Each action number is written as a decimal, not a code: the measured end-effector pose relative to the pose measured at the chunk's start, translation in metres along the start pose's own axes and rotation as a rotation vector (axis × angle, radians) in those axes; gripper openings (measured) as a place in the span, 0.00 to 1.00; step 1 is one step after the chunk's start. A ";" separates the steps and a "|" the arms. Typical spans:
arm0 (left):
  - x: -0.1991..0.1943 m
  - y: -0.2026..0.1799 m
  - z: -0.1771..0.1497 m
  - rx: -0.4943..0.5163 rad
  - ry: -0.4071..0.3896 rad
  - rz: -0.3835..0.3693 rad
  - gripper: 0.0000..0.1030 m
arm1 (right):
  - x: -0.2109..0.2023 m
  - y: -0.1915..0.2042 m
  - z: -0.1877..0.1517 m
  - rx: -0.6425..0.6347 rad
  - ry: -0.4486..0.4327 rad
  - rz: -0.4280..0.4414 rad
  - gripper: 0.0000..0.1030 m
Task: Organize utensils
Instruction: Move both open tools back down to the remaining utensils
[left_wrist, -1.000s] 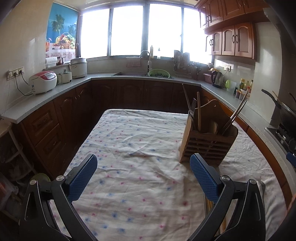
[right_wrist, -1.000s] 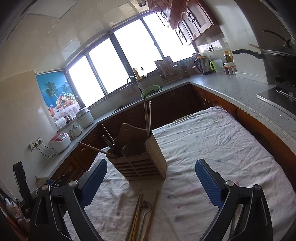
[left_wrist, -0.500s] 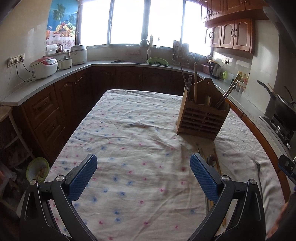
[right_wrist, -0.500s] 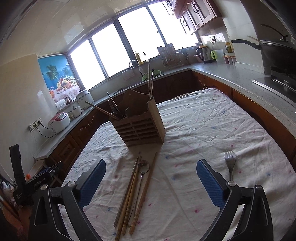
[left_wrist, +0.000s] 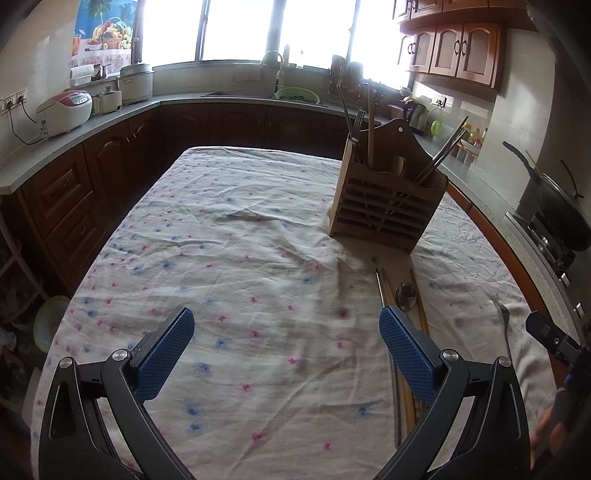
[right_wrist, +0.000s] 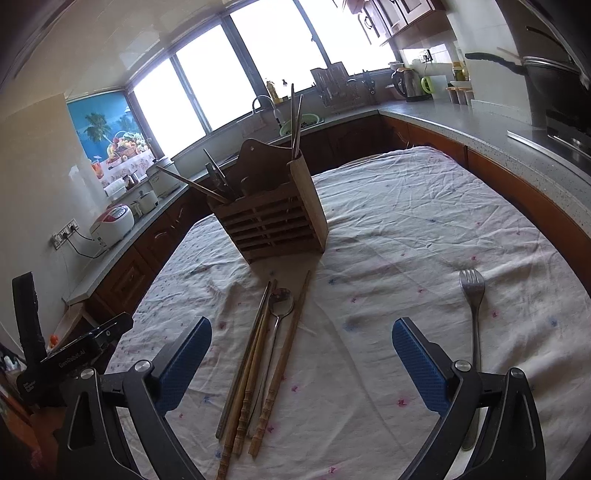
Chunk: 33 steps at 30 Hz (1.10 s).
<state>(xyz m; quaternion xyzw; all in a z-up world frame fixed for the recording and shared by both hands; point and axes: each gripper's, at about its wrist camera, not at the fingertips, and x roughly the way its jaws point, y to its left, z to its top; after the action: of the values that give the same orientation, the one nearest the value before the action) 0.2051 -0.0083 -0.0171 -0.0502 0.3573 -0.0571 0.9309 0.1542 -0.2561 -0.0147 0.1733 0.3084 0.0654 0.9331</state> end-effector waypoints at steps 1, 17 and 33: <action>0.004 -0.003 0.001 0.008 0.012 -0.006 0.99 | 0.002 -0.001 0.001 0.001 0.006 0.000 0.97; 0.112 -0.070 0.032 0.167 0.183 -0.043 0.89 | 0.040 -0.028 0.025 0.082 0.047 -0.011 0.97; 0.150 -0.075 0.017 0.353 0.234 0.147 0.81 | 0.065 -0.040 0.045 0.113 0.055 -0.014 0.97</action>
<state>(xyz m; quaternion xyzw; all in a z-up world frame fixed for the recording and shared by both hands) 0.3216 -0.1026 -0.0934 0.1468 0.4502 -0.0562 0.8790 0.2339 -0.2910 -0.0310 0.2219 0.3381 0.0461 0.9134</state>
